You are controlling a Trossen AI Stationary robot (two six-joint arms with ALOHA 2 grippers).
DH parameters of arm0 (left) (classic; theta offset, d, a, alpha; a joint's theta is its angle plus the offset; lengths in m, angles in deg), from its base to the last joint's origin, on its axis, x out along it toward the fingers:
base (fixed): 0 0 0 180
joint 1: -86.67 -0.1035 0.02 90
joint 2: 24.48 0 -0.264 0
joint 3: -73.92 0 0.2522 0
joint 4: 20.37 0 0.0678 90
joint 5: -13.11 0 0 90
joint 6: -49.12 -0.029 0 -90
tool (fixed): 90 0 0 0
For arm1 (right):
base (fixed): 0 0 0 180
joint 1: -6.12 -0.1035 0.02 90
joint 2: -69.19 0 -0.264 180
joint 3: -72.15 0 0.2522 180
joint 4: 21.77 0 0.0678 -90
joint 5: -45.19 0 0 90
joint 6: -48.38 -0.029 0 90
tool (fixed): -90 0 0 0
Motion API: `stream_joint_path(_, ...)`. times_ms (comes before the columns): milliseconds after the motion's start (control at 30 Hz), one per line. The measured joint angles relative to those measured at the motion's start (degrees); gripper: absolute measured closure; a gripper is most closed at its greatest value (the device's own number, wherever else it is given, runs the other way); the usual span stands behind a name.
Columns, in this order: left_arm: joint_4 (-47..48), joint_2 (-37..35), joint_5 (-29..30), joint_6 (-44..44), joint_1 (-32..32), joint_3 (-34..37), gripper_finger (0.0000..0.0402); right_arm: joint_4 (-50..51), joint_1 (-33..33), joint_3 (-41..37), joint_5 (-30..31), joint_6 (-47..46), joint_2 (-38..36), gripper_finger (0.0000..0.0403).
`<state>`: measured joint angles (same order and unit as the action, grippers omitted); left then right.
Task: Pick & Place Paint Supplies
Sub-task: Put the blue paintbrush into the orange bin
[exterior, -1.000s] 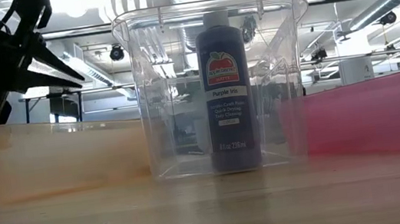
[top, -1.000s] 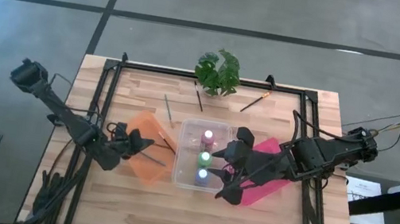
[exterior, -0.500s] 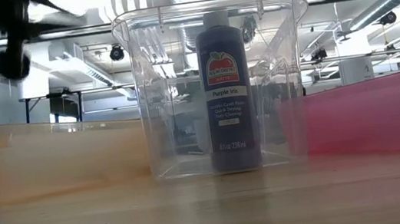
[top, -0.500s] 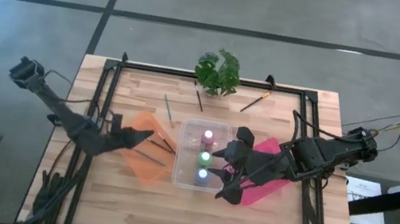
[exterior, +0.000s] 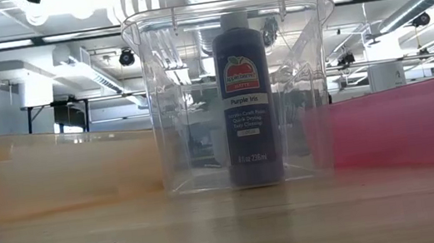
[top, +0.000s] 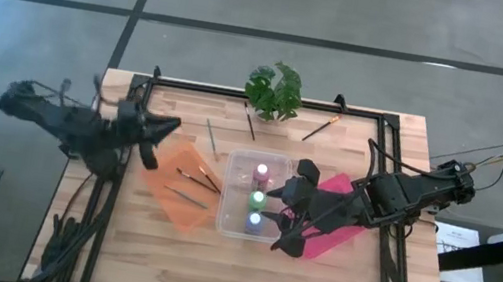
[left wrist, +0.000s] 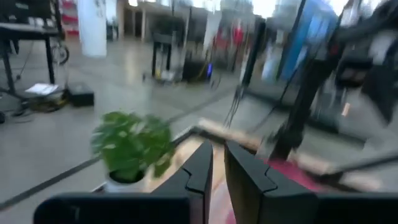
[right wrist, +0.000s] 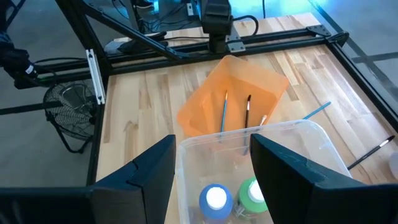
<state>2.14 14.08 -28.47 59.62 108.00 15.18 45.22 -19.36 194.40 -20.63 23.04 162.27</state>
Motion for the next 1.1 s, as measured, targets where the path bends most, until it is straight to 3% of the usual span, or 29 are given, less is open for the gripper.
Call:
stream_joint_path(167, 23.23, 6.24, -19.1, -5.69, -16.63, -16.65, 0.035, 0.04, 0.0, 0.0, 0.13, -0.05, 0.0, 0.02)
stream_joint_path(400, 38.4, 20.69, -42.41, -22.82, -41.64, -34.07, 0.035, 0.22, 0.2, 0.0, 4.09, -1.28, -0.02, 0.02)
stream_joint_path(533, 43.05, 28.72, -51.58, -30.74, -48.82, -38.48, 0.035, 1.38, 0.26, 0.0, 6.36, -4.15, -0.03, 0.02)
stream_joint_path(633, 44.19, 34.26, -52.91, -25.41, -51.39, -39.17, 0.035, 4.2, 0.26, 0.0, 7.85, -8.11, -0.07, 0.02)
stream_joint_path(833, 50.82, 46.52, -52.47, -1.7, -54.6, -39.07, 0.035, 10.85, -0.04, -0.07, 9.04, -17.26, -0.09, 0.02)
stream_joint_path(967, 54.97, 54.85, -52.6, 10.54, -54.48, -39.01, 0.035, 11.54, -0.13, -0.09, 9.03, -17.96, -0.09, 0.02)
stream_joint_path(1100, 58.06, 60.73, -52.49, 14.1, -53.73, -39.01, 0.035, 11.54, -0.13, -0.09, 9.0, -17.75, -0.09, 0.02)
